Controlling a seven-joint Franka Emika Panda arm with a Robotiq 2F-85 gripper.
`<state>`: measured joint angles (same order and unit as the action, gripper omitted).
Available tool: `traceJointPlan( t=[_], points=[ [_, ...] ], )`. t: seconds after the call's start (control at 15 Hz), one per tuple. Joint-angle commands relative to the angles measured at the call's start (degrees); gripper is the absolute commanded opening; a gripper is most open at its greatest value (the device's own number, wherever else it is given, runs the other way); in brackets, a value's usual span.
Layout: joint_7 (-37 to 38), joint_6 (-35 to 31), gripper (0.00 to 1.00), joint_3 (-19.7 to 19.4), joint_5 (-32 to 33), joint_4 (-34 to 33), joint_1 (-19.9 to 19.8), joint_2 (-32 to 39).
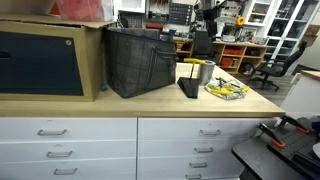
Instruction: Remove the yellow object from the black platform and put it on the table
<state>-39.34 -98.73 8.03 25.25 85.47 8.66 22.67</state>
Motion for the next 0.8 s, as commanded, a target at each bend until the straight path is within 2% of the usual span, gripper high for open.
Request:
traceJointPlan(
  t=[0.0, 0.47, 0.67, 0.73],
  points=[
    [-0.52, -5.53, 1.00, 1.02, -3.73, 2.17, -0.65, 1.29],
    [-7.26, -7.79, 1.00, 4.21, -14.73, 6.89, -1.59, 3.14],
    [-9.66, -4.31, 1.00, 4.77, -17.64, 6.64, -1.48, 3.53],
    [-7.37, -6.04, 1.00, 3.83, -15.87, 5.59, -0.39, 4.77]
  ],
)
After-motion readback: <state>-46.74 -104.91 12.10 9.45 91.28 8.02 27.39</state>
